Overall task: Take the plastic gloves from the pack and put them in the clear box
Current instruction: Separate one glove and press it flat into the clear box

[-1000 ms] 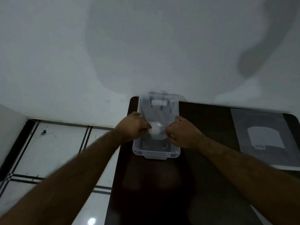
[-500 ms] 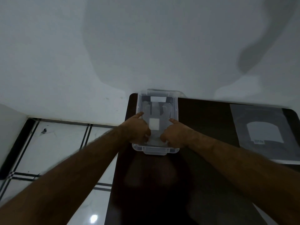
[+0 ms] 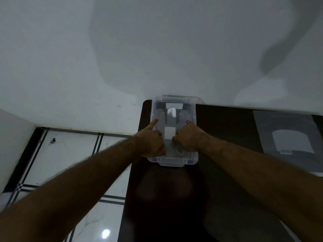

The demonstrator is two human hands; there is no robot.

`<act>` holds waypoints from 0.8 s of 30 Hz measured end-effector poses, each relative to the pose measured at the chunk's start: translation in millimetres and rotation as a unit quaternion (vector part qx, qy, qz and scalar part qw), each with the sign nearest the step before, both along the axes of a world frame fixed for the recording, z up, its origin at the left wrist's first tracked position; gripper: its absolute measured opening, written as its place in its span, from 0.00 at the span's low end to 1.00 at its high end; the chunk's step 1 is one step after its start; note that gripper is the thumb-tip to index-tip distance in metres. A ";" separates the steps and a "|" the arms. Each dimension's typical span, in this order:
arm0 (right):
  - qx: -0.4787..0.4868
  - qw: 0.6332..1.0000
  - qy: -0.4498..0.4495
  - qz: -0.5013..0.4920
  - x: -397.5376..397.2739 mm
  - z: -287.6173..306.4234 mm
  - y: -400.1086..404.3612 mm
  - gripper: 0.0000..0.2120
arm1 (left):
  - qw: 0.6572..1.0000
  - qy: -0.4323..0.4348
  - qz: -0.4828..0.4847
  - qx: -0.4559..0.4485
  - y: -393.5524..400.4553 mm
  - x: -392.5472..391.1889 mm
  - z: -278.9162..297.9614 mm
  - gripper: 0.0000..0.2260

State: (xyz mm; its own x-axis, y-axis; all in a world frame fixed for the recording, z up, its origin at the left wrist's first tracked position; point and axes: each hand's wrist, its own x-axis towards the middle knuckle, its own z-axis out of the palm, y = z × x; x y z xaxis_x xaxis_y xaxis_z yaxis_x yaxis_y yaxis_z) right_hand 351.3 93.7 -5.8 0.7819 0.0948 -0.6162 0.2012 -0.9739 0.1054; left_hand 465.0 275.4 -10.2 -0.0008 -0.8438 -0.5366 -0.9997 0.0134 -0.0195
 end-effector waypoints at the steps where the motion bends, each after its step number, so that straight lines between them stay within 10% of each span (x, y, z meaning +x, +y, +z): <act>1: 0.001 1.000 -0.005 0.003 0.4 -0.2 -1.1 0.26 | 1.000 -0.005 -0.001 -0.015 -1.4 1.1 1.2 0.25; 24: -0.078 0.992 -0.061 -0.085 34.5 10.1 -16.0 0.19 | 0.989 -0.092 0.098 -0.064 -46.3 22.4 6.2 0.17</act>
State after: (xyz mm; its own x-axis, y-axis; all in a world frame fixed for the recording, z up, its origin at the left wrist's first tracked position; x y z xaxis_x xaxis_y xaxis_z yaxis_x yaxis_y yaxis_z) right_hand 385.8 77.7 4.2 0.8477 -0.1332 -0.5136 0.0124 -0.9628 0.2701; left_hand 487.4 229.1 -4.0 0.2570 -0.8794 -0.4007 -0.9623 -0.1949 -0.1895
